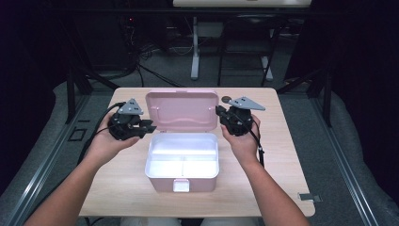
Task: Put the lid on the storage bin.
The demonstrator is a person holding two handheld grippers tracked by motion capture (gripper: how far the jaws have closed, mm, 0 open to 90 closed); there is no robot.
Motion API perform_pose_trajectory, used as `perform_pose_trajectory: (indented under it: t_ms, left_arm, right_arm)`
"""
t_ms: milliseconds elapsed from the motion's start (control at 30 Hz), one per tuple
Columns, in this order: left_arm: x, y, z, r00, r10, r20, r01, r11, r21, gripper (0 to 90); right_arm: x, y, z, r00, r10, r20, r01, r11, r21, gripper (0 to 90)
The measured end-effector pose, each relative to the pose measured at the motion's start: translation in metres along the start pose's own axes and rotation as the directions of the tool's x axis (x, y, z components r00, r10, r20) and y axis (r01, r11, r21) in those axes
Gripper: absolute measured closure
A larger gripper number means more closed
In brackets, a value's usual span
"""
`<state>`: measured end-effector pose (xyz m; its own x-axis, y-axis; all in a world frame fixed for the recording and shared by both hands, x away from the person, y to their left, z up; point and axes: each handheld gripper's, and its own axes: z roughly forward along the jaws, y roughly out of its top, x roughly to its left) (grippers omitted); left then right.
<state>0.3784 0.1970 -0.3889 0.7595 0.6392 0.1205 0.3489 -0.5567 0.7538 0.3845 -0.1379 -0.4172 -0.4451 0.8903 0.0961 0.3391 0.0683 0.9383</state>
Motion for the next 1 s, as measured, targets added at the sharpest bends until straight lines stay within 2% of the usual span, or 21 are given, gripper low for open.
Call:
perform_pose_trajectory:
  t_ms: [133,233,333,433,600,700,833,1000]
  left_arm:
    - [0.008,0.002,-0.004,0.9951,-0.061,-0.078,0.055,0.9959,-0.072,69.7]
    - [0.013,0.004,-0.004,0.9868,-0.105,-0.124,0.091,0.9896,-0.111,66.7]
    - [0.016,0.004,-0.003,0.9754,-0.144,-0.167,0.120,0.9819,-0.146,66.0]
    - [0.018,0.006,-0.001,0.9672,-0.179,-0.180,0.146,0.9720,-0.184,65.9]
    - [0.021,0.009,0.004,0.9607,-0.225,-0.163,0.186,0.9565,-0.225,67.3]
    - [0.020,0.009,0.007,0.9592,-0.240,-0.150,0.197,0.9477,-0.251,72.8]
    - [0.018,0.008,0.011,0.9559,-0.234,-0.178,0.184,0.9482,-0.259,79.4]
    - [0.017,0.008,0.011,0.9557,-0.234,-0.179,0.182,0.9473,-0.263,80.3]
  right_arm:
    - [0.001,0.000,-0.001,1.0000,-0.003,-0.001,0.003,1.000,-0.001,87.6]
    - [0.001,-0.001,-0.001,1.0000,-0.005,0.000,0.005,1.000,-0.003,87.6]
    - [0.001,-0.001,-0.002,1.0000,-0.006,-0.001,0.006,1.000,-0.004,87.6]
    - [0.001,-0.001,-0.002,0.9999,-0.012,-0.002,0.012,1.000,-0.005,87.6]
    - [0.001,-0.002,-0.003,0.9999,-0.016,-0.002,0.016,1.000,-0.010,87.6]
    - [0.001,-0.002,-0.003,0.9998,-0.018,-0.003,0.018,1.000,-0.011,87.6]
    - [0.001,-0.003,-0.004,0.9998,-0.018,-0.004,0.018,1.000,-0.013,87.5]
    - [0.001,-0.004,-0.006,0.9997,-0.023,-0.014,0.022,1.000,-0.016,87.0]
